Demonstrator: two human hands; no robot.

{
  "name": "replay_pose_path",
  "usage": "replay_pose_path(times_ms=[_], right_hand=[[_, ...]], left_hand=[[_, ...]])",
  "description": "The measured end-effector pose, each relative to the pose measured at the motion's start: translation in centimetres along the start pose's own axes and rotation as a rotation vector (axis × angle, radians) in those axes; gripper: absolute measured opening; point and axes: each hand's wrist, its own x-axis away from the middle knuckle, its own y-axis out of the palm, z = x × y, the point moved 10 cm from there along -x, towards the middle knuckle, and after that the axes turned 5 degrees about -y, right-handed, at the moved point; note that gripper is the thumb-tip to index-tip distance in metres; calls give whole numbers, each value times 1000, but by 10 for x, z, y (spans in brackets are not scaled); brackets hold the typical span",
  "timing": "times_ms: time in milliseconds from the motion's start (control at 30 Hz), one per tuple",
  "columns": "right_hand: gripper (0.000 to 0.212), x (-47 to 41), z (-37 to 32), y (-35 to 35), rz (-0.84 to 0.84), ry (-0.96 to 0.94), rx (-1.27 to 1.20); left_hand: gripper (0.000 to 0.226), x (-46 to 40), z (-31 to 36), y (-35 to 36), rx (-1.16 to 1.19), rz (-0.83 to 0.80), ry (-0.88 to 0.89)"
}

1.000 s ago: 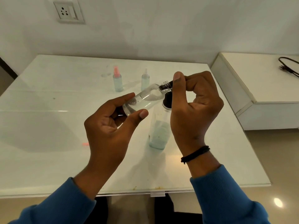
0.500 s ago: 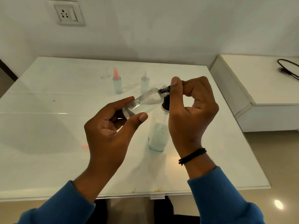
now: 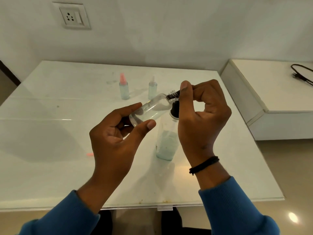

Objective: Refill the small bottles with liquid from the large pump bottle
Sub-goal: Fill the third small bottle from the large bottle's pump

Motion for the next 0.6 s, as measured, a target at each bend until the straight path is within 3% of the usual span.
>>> replay_pose_path(times_ms=[600], right_hand=[[29, 5, 5, -2, 20, -11, -3]], left_hand=[[40, 1, -1, 1, -9, -2, -1]])
